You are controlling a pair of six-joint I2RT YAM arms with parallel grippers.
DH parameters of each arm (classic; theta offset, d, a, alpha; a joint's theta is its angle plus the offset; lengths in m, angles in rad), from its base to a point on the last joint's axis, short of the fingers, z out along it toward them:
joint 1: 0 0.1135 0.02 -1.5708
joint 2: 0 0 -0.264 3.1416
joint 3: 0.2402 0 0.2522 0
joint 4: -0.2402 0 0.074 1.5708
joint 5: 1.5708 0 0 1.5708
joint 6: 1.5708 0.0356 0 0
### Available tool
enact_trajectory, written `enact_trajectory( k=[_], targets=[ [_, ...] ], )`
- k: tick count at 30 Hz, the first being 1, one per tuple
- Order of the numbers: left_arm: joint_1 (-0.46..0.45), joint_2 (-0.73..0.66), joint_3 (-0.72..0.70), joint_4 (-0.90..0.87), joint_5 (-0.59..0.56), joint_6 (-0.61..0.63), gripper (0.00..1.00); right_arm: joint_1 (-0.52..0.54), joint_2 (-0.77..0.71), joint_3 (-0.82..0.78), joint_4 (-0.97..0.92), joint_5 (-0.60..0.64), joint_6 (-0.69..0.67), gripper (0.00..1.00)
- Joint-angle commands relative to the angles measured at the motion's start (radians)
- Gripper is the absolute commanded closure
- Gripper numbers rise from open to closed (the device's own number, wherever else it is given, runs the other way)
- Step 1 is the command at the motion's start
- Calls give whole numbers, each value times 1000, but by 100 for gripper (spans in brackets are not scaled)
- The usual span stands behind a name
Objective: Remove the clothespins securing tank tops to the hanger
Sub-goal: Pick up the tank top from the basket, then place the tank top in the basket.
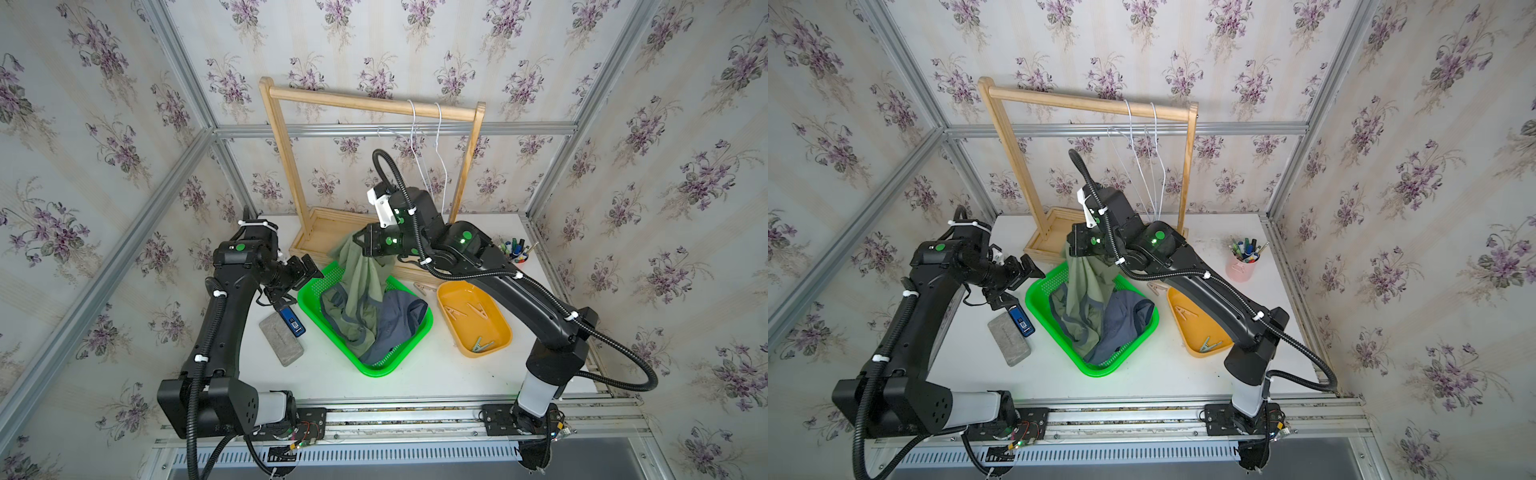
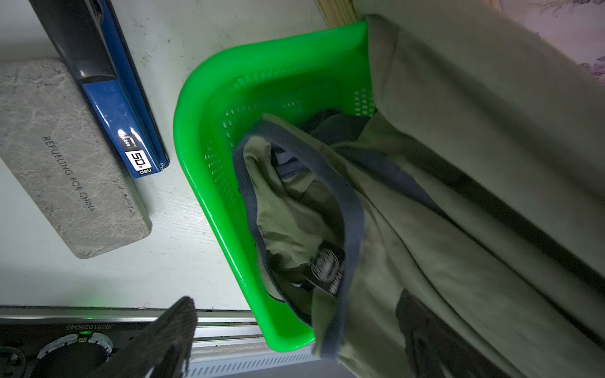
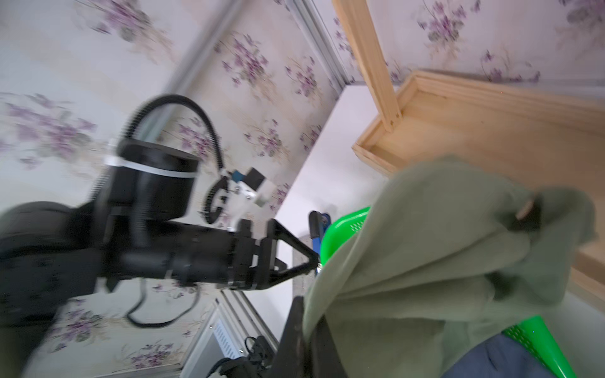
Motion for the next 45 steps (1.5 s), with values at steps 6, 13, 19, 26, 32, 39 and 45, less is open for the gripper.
enact_trajectory(
  k=[6, 13, 19, 26, 32, 39, 45],
  targets=[
    [19, 10, 37, -6, 16, -3, 2, 15, 136, 513, -60, -116, -37, 100],
    [32, -11, 25, 3, 15, -13, 3, 51, 35, 451, 125, -169, -97, 100],
    [35, -20, 23, 10, 29, -30, 3, 50, 25, 414, 38, -103, -136, 100],
    [36, -30, 25, 12, 28, -43, 3, 50, 37, 306, -14, 53, -155, 100],
    [37, -39, 28, 10, 41, -61, 3, 31, 60, 211, -25, 99, -185, 100],
    [38, -50, 4, 10, 36, -55, 3, 22, -32, -158, 107, 33, -109, 100],
    [40, -49, -14, 5, 25, -40, 3, 28, -276, -728, 376, -9, 52, 100]
  ],
)
